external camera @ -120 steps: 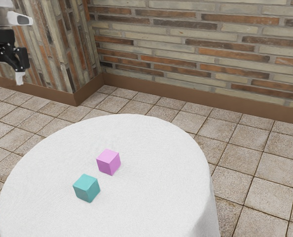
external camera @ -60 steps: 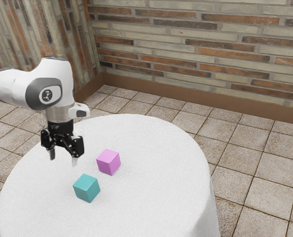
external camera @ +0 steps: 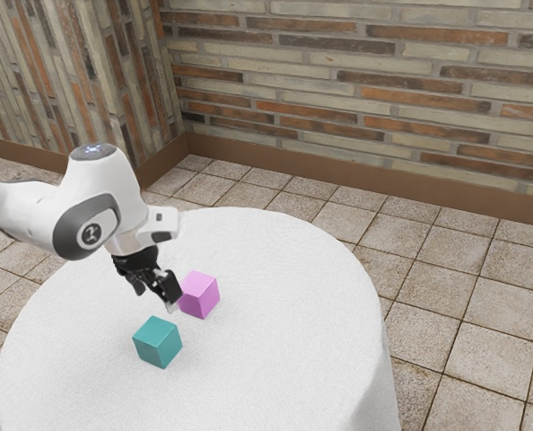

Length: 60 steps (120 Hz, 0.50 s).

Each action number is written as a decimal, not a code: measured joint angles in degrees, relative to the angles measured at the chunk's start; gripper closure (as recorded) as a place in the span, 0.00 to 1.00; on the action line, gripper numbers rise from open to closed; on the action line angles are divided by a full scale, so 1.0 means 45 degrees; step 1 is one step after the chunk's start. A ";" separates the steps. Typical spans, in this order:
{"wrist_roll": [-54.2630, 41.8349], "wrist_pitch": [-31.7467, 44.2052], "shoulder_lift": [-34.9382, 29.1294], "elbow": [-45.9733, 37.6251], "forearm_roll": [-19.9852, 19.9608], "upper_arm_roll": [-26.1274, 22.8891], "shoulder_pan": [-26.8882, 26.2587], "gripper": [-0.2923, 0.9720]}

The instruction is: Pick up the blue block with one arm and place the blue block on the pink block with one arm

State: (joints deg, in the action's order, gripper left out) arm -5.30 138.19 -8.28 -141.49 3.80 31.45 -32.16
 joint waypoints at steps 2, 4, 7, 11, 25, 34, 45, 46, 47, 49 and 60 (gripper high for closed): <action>-0.0114 0.0045 -0.0057 -0.0085 -0.0055 0.0006 0.0021 0.25; -0.0223 0.0087 -0.0107 -0.0173 -0.0105 0.0011 0.0040 0.25; -0.0379 0.0145 -0.0202 -0.0304 -0.0170 0.0016 0.0059 0.25; -0.0570 0.0213 -0.0312 -0.0452 -0.0241 0.0019 0.0079 0.25; -0.0818 0.0151 -0.0593 -0.0759 -0.0382 0.0007 0.0084 0.25; -0.0791 0.0014 -0.0670 -0.0795 -0.0424 -0.0010 0.0078 0.25; -0.0730 -0.0222 -0.0750 -0.0932 -0.0448 -0.0015 0.0087 0.25; -0.0719 -0.0253 -0.0765 -0.0948 -0.0449 -0.0015 0.0089 0.25; -0.0707 -0.0283 -0.0780 -0.0961 -0.0451 -0.0015 0.0090 0.25; -0.0684 -0.0341 -0.0804 -0.0988 -0.0454 -0.0015 0.0093 0.25; -0.0564 -0.0636 -0.0872 -0.1049 -0.0461 -0.0020 0.0089 0.25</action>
State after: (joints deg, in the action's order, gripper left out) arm -7.84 135.33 -12.21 -146.21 1.72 31.36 -31.75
